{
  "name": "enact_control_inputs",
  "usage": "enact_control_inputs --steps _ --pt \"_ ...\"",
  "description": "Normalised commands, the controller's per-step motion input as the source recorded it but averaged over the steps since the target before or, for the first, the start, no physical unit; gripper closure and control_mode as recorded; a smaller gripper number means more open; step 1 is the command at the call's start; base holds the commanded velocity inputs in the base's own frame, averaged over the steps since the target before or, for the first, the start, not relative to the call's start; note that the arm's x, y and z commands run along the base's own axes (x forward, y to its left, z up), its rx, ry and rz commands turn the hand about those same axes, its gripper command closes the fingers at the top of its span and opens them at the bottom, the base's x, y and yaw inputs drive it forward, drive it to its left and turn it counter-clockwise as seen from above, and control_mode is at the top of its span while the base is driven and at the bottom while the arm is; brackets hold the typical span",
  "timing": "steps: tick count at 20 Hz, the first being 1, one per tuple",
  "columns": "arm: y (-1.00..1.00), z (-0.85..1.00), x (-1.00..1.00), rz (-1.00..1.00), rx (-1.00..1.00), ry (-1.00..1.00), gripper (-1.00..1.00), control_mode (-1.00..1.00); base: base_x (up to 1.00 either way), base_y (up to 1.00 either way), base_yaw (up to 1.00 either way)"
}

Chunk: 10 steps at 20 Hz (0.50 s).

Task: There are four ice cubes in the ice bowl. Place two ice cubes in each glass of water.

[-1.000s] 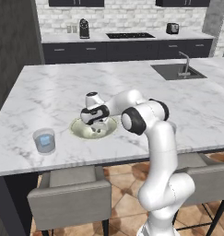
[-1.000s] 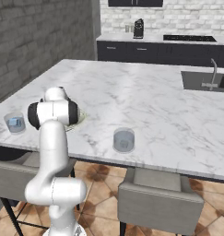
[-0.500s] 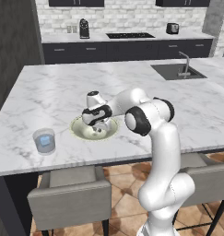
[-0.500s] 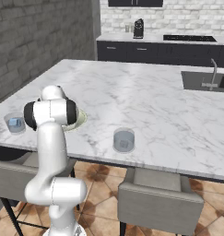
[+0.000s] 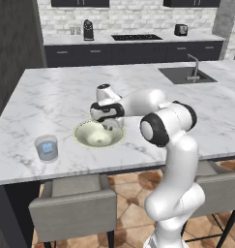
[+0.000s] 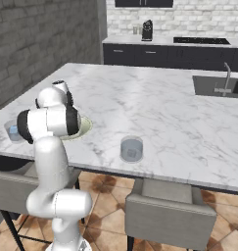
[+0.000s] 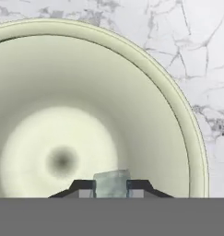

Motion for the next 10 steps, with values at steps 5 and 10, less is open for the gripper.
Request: enact_control_inputs --steps 5,10 --pt "-0.86 0.82 -0.84 0.00 0.00 0.01 1.00 -1.00 0.00 0.00 0.00" --pt "-1.00 0.69 -0.85 0.04 0.00 0.07 1.00 -1.00 0.00 0.00 0.00"
